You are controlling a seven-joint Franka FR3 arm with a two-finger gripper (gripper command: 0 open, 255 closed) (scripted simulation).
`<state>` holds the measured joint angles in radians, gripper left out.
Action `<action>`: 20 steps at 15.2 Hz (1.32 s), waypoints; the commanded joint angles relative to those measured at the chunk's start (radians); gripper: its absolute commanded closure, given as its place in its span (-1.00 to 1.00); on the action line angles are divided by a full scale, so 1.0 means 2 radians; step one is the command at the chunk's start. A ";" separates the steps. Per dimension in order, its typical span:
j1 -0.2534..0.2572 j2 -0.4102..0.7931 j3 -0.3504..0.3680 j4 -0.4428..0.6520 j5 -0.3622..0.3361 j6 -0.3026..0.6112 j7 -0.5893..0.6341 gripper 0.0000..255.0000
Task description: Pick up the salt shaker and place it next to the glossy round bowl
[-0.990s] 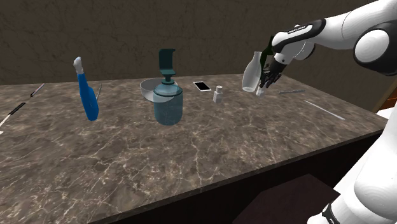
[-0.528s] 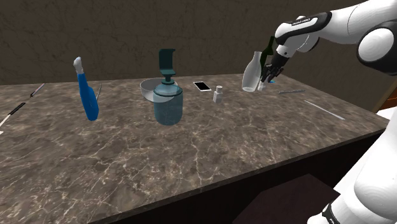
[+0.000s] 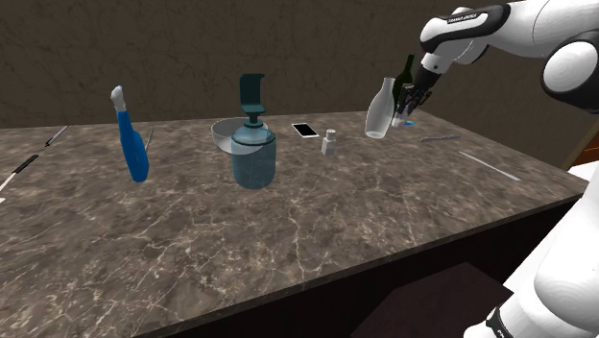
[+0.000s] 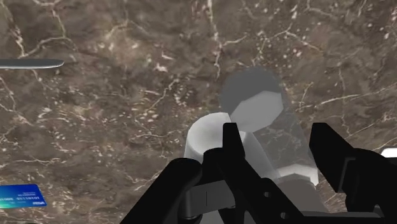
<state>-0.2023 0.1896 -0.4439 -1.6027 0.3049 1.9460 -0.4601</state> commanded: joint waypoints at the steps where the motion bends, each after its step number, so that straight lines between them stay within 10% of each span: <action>1: -0.002 0.001 -0.001 0.015 -0.001 -0.014 0.002 1.00; 16: -0.015 0.020 -0.005 0.135 0.003 -0.116 0.018 1.00; 20: 0.025 -0.014 0.011 0.091 -0.023 -0.092 0.066 1.00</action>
<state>-0.1722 0.1741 -0.4306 -1.4064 0.2717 1.7533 -0.3555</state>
